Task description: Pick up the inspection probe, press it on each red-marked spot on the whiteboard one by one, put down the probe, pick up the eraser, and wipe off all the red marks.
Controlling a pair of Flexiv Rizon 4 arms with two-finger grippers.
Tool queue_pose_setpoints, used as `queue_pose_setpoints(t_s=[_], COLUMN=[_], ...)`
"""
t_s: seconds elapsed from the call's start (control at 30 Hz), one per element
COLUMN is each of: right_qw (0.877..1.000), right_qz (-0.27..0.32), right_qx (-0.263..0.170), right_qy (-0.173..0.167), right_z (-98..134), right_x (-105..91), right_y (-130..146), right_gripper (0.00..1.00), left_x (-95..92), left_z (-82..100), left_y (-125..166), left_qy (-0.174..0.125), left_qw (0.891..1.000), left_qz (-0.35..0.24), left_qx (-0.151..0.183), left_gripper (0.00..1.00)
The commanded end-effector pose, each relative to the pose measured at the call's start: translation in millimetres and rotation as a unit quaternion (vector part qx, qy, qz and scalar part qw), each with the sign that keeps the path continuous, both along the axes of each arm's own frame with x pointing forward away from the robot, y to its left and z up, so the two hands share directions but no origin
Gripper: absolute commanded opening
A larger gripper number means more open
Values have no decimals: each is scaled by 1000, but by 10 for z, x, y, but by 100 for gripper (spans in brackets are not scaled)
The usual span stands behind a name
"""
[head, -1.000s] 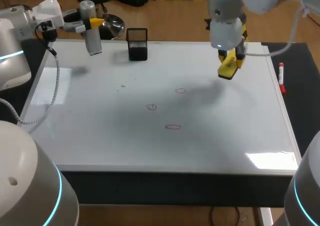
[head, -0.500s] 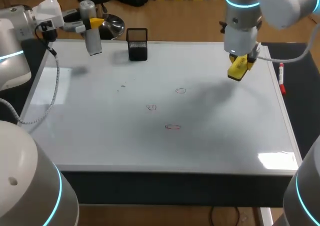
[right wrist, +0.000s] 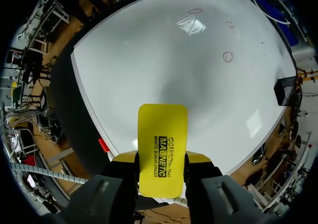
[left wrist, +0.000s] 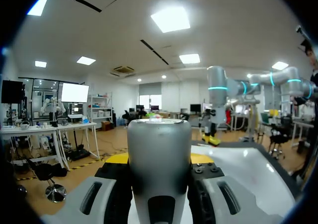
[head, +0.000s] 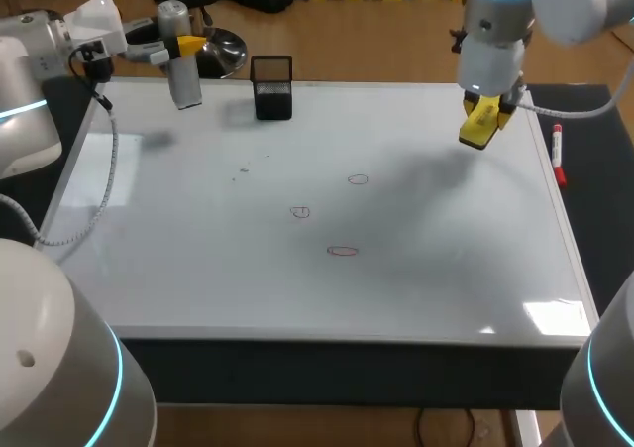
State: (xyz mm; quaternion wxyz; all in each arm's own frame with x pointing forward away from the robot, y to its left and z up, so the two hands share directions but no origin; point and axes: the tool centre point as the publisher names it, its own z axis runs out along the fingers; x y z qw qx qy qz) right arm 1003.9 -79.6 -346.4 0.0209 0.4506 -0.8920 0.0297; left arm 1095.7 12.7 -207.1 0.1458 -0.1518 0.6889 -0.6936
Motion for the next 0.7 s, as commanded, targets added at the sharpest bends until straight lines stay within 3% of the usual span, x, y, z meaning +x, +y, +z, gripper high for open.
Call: queue_pose_setpoints(t_s=[0.03, 0.3, 0.7], right_qw=[1000, 1000, 1000], right_qz=[-2, -2, -3], right_qx=[1, 12, 25], right_qy=[8, 7, 12], right_z=[-15, -59, -90], right_x=[128, 255, 293], right_y=[-6, -4, 1], right_gripper=[0, 0, 0], left_x=[-9, -9, -9], left_z=[9, 9, 9], left_y=[-4, -4, -4], left_qy=[-1, -1, -1], left_qw=[1000, 1000, 1000], left_qz=[2, 2, 2], left_qx=[0, 0, 0], left_gripper=[0, 0, 0])
